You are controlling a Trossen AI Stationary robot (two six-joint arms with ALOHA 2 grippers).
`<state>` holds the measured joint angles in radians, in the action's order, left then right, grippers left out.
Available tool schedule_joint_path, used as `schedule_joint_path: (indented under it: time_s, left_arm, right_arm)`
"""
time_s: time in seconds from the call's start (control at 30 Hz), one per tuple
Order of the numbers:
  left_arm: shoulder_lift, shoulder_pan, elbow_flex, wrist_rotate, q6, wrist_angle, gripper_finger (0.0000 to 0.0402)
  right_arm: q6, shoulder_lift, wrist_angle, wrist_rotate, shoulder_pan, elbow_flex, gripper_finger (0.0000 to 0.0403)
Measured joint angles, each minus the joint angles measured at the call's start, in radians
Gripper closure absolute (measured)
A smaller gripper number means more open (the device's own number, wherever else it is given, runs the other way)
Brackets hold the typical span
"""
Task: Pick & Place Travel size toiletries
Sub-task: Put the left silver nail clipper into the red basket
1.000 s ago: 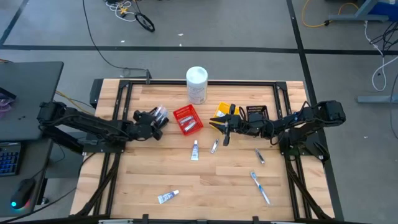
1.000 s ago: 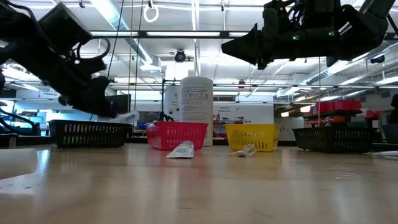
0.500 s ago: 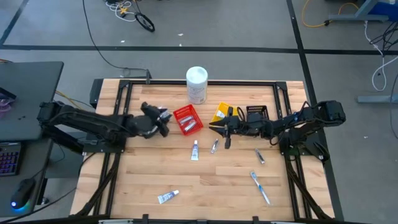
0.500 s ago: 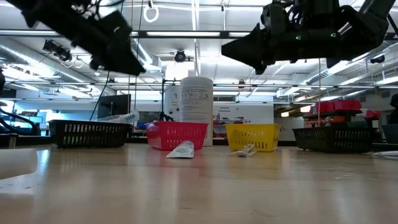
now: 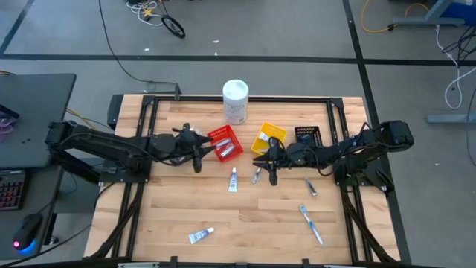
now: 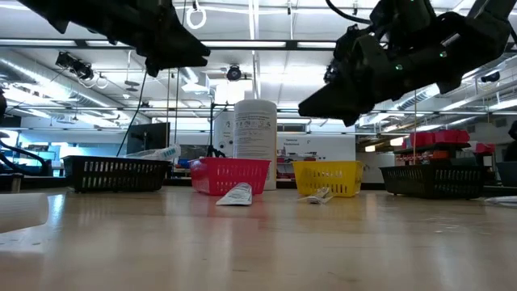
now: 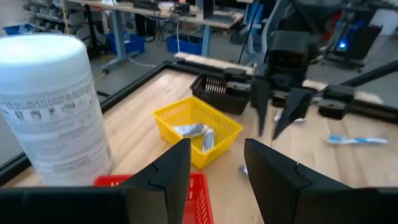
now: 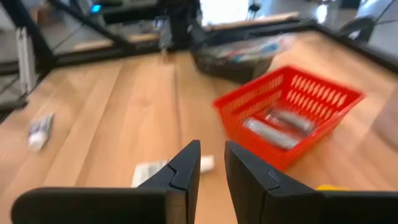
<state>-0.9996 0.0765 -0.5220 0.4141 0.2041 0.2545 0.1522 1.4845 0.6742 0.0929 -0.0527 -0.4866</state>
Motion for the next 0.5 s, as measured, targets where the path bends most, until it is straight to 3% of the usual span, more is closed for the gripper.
schedule_joint_path:
  time_s: [0.5]
  left_arm:
    - [-0.202, 0.000, 0.001, 0.000, 0.019, 0.088, 0.0248]
  right_arm:
    - [0.053, 0.000, -0.091, 0.001, -0.144, 0.000, 0.0322]
